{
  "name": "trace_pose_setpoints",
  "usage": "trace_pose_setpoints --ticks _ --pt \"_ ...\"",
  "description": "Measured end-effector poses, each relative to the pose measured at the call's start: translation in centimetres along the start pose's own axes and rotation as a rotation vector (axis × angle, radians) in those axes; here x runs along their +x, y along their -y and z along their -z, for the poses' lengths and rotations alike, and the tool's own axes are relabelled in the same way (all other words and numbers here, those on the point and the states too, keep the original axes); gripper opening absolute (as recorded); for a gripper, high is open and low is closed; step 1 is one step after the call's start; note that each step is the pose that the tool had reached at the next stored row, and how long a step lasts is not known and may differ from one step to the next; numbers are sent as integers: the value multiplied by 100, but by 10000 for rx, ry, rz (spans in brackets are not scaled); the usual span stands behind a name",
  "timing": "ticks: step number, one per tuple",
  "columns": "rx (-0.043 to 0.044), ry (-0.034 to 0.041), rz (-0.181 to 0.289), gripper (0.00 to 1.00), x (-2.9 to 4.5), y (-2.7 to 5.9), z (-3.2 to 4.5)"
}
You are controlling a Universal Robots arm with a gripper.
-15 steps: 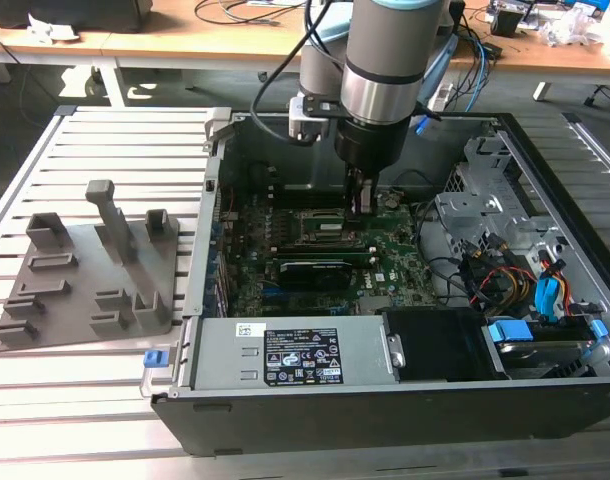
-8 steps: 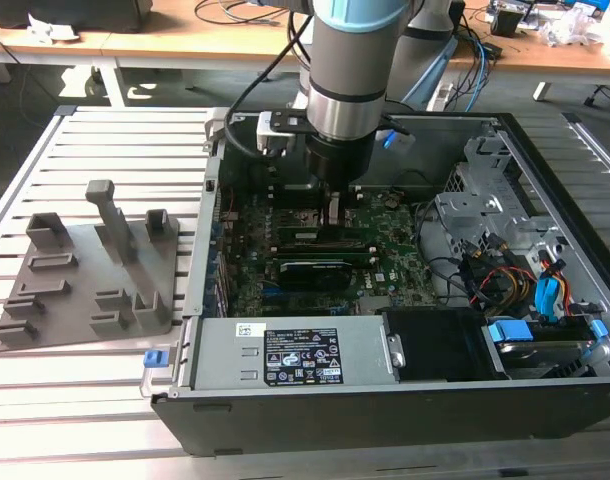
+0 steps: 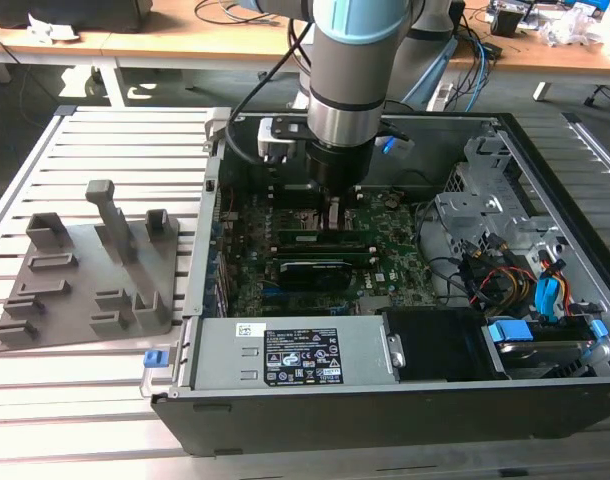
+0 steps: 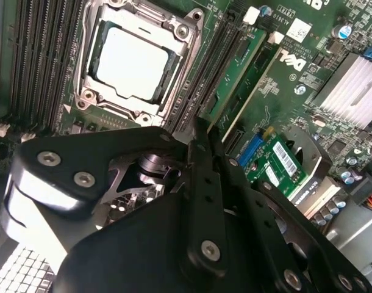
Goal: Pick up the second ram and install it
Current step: 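Insert the second ram into the second slot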
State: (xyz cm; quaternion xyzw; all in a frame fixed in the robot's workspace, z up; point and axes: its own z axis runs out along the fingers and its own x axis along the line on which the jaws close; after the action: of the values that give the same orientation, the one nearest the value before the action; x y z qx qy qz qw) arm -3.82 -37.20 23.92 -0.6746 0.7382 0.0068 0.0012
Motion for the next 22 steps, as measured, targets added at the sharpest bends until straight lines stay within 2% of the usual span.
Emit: trace_pose_setpoints --ticks 10,22 --pt "0 0 21 14 5 10 -96" --pt "0 0 37 14 6 -1 -132"
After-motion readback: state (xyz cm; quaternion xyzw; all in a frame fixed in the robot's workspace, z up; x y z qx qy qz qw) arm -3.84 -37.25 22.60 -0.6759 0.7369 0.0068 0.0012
